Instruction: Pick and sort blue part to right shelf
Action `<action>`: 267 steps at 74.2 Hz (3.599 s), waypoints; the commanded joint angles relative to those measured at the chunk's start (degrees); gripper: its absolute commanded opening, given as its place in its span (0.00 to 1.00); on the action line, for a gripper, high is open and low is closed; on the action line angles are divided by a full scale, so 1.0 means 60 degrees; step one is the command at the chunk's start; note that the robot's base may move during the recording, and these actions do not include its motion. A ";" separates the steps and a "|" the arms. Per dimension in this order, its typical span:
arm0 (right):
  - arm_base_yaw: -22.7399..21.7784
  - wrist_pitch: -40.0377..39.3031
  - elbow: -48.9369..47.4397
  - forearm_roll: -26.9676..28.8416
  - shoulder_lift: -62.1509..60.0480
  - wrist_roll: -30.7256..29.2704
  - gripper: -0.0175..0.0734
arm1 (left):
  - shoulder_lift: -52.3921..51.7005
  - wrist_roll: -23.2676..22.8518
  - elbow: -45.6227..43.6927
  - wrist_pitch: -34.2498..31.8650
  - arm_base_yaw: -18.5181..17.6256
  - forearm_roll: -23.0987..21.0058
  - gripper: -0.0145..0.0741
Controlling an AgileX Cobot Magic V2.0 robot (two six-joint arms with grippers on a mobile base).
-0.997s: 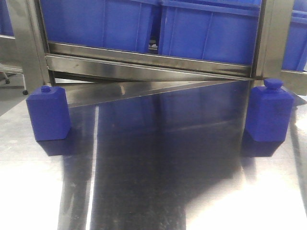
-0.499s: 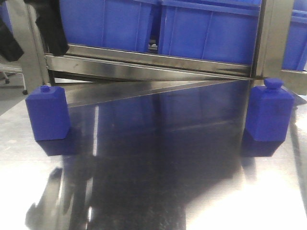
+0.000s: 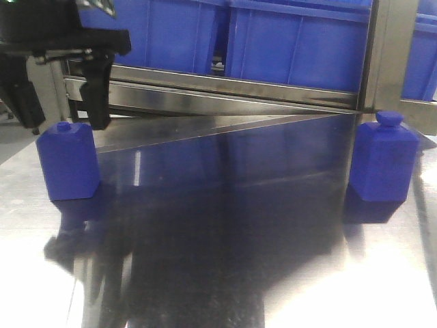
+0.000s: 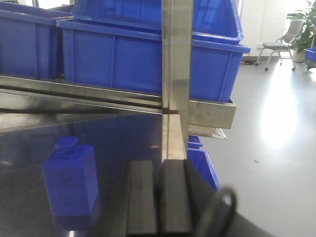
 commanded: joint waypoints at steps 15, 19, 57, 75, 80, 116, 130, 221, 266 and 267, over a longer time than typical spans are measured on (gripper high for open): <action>-0.0028 -0.0864 -0.0224 -0.0025 -0.0204 -0.0058 0.26 | 0.0272 -0.0383 -0.0299 -0.0136 0.0005 0.0468 0.77; -0.0028 -0.0864 -0.0224 -0.0025 -0.0204 -0.0058 0.26 | 0.0382 -0.0390 -0.0299 -0.0103 0.0038 0.0468 0.77; -0.0028 -0.0864 -0.0224 -0.0025 -0.0204 -0.0058 0.26 | 0.0728 -0.0738 -0.0189 -0.0112 0.0038 0.0399 0.54; -0.0028 -0.0864 -0.0224 -0.0025 -0.0204 -0.0058 0.26 | 0.0728 -0.0738 -0.0273 0.0201 0.0038 0.0385 0.37; -0.0028 -0.0864 -0.0224 -0.0025 -0.0204 -0.0058 0.26 | 0.0671 -0.0624 -0.0395 0.0444 -0.0003 0.0385 0.37; -0.0028 -0.0540 -0.0224 -0.0025 -0.0204 -0.0058 0.26 | -0.2657 0.0277 -0.0190 -0.0219 -0.0838 0.1484 0.37; -0.0028 -0.0220 -0.0224 -0.0025 -0.0204 -0.0058 0.26 | -0.4473 0.0277 0.0867 -0.1297 -0.0869 0.1552 0.37; 0.1909 0.1647 -0.4783 0.0107 0.4052 0.0063 0.76 | -1.1939 0.0260 0.8564 -0.8127 -0.0869 0.1577 0.45; 0.3226 0.5500 -0.8850 0.0107 0.9512 0.0054 0.88 | -1.1939 0.0260 0.8564 -0.8140 -0.0869 0.1644 0.54; 0.3226 0.5624 -0.8974 0.0107 0.9703 0.0054 0.88 | -1.1939 0.0260 0.8564 -0.8140 -0.0869 0.1644 0.54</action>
